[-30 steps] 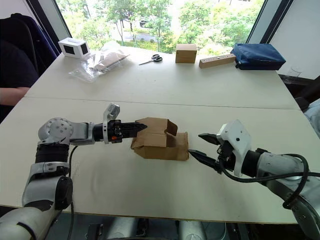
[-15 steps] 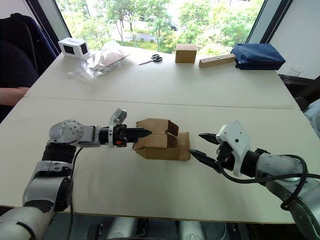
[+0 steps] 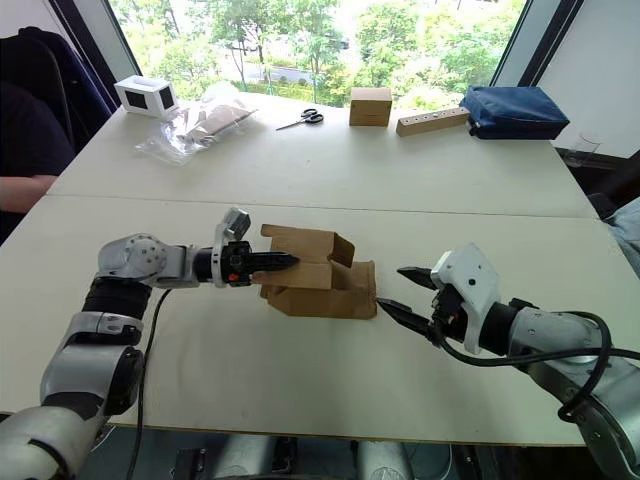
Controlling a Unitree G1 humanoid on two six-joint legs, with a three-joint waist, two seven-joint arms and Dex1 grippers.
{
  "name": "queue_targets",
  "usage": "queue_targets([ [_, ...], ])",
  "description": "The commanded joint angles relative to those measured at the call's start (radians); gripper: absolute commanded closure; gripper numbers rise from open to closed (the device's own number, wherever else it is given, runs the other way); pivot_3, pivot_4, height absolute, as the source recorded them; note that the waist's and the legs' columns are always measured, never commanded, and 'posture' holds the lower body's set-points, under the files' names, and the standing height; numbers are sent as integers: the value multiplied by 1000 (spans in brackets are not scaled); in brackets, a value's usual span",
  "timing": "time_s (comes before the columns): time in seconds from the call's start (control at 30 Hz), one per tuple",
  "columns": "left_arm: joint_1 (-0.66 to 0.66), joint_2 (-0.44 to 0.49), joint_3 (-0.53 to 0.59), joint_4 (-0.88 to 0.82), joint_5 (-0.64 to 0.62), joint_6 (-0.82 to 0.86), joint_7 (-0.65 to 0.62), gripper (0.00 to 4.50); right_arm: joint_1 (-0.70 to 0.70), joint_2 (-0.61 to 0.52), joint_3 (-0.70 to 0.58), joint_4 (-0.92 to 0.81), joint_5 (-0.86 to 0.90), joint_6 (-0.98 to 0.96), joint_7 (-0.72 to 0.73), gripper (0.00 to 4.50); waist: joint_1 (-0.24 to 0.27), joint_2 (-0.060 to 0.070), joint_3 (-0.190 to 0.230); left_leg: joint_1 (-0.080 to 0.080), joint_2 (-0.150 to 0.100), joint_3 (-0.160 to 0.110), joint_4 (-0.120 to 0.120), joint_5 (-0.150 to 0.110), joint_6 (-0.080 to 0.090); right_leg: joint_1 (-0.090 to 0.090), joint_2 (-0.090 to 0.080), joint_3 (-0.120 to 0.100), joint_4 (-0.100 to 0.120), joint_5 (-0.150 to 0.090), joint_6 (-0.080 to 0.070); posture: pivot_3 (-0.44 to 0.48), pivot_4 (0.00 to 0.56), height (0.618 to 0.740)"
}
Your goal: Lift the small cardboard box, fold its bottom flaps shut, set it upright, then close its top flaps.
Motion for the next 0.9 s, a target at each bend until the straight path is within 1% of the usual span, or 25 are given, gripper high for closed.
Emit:
queue_targets([
  [0.03, 4, 18, 12, -66, -20, -16, -44, 4460, -15, 7, -21, -6, 26, -1, -5, 1485, 0, 0, 0, 0, 0, 0, 0, 0, 0, 0, 0, 0, 0, 0, 0, 0, 150, 740],
  [0.13, 27, 59, 13, -193, -13, -138, -116, 4460, -75, 75, -94, 37, 150, 6, -71, 1485, 0, 0, 0, 0, 0, 0, 0, 0, 0, 0, 0, 0, 0, 0, -1, 0, 150, 740],
  [0.23, -28, 90, 35, -285, 8, -277, -145, 4460, -193, 166, -165, 106, 296, -18, -200, 1485, 0, 0, 0, -1, 1, 0, 0, 0, 0, 0, -1, 0, 0, -1, -2, 0, 150, 740],
  [0.33, -84, 113, 30, -328, 38, -378, -153, 4500, -288, 212, -191, 144, 416, -29, -294, 2232, 2, 0, 0, -1, 0, 0, 1, 0, 0, 0, -1, 0, 0, -1, -3, 0, 150, 740],
  [0.4, -115, 123, 25, -339, 55, -429, -158, 4500, -336, 227, -185, 154, 468, -40, -338, 2998, 2, 1, 0, -1, 0, 0, 0, 0, 0, 0, -1, 0, -1, -1, -3, 0, 150, 740],
  [0.43, -141, 118, 38, -337, 47, -436, -145, 4500, -358, 235, -178, 157, 477, -53, -353, 3320, 1, 1, 0, -1, 0, 0, 0, 0, 0, 0, -1, 0, -1, -1, -3, 0, 150, 740],
  [0.5, -182, 101, 56, -333, 42, -457, -111, 4500, -397, 247, -166, 167, 483, -76, -378, 4164, 0, 1, 0, -1, 0, 1, 0, 0, 1, 0, -1, 0, -1, 0, -1, 0, 150, 740],
  [0.53, -193, 100, 49, -349, 50, -479, -116, 4500, -433, 254, -160, 181, 485, -90, -387, 4450, 0, 1, 0, -1, 0, 1, 0, -1, 1, 0, -1, 0, -1, 0, 0, 0, 150, 740],
  [0.67, -235, 97, 41, -365, 57, -521, -128, 4500, -573, 254, -121, 249, 486, -115, -392, 4450, -4, 1, 1, -1, 0, 1, 2, -1, 2, 0, 0, 1, -1, 0, 0, 0, 150, 740],
  [0.9, -269, 110, 38, -362, 57, -548, -153, 4500, -675, 225, -17, 322, 418, -95, -320, 4450, -6, 2, 1, -2, 0, 1, 2, -1, 2, -1, 0, 0, -1, 1, 0, 0, 150, 740],
])
